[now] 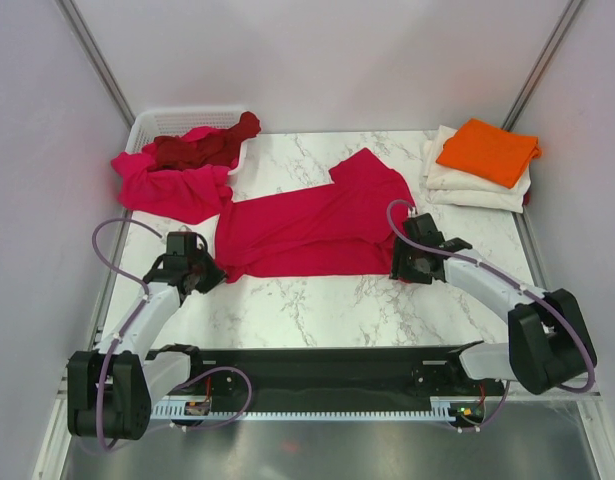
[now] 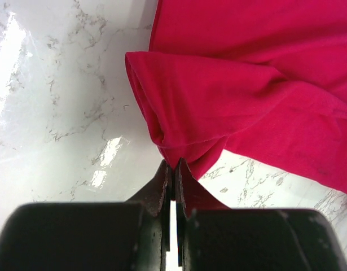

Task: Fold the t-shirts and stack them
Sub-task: Fold the tshirt

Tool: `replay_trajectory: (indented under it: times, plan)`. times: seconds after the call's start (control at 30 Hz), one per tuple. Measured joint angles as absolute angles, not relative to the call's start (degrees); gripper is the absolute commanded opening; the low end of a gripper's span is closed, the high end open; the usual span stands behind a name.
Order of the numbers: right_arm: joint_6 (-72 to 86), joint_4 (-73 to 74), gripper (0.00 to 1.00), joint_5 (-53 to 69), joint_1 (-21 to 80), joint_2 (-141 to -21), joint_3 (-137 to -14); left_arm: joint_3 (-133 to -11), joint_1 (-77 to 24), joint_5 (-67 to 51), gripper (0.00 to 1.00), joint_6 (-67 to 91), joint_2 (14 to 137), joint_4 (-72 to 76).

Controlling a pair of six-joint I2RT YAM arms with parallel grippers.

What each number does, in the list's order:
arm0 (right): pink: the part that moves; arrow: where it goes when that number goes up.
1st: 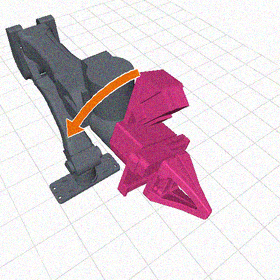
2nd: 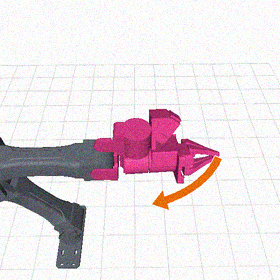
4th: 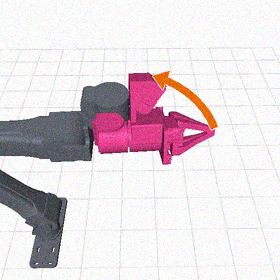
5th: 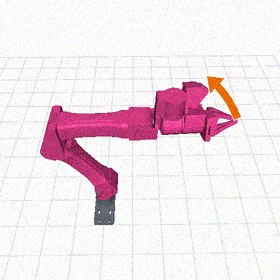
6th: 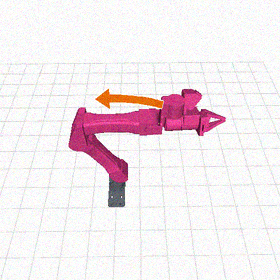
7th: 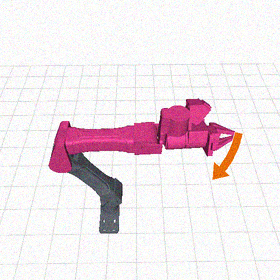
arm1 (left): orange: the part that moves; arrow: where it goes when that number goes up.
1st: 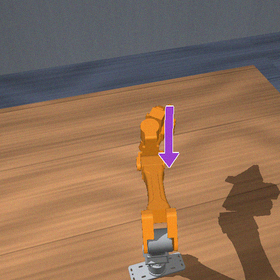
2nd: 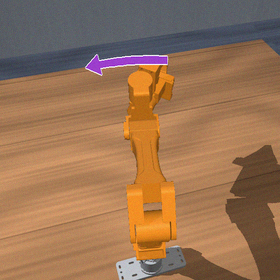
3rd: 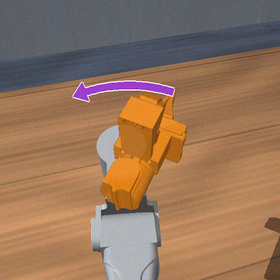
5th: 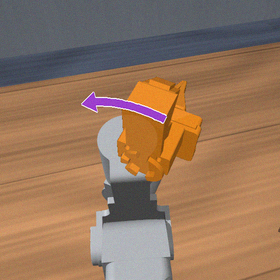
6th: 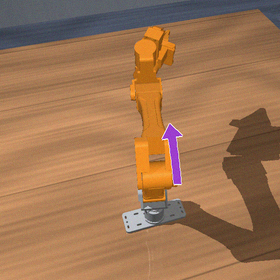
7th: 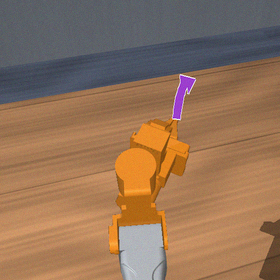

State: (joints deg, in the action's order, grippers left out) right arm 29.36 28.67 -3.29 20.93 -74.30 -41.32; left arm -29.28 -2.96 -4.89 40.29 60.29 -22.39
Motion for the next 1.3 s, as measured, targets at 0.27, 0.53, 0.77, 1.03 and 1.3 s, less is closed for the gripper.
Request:
replay_trajectory:
  times: [0.27,0.53,0.77,1.03,1.3]
  plan:
    - [27.03,26.65,0.27,-7.16,21.02,-78.7,-41.41,-29.08,-2.96,-4.91,0.02,40.29,59.61,-22.17]
    - [25.47,26.44,0.0,-12.21,21.06,-78.7,-43.33,-28.84,-2.96,-6.26,0.02,40.25,59.53,-21.69]
    - [24.71,31.99,0.0,-24.25,19.53,-79.02,-52.03,-28.86,-2.96,-9.45,0.02,39.81,56.77,-22.76]
    - [24.01,34.41,0.0,-31.57,14.26,-90.43,-62.46,-30.68,-2.96,-12.75,0.02,38.57,58.74,-25.58]
    - [24.53,36.18,0.98,-34.24,11.86,-98.61,-62.89,-35.22,-2.28,-13.15,0.02,34.72,59.33,-29.32]
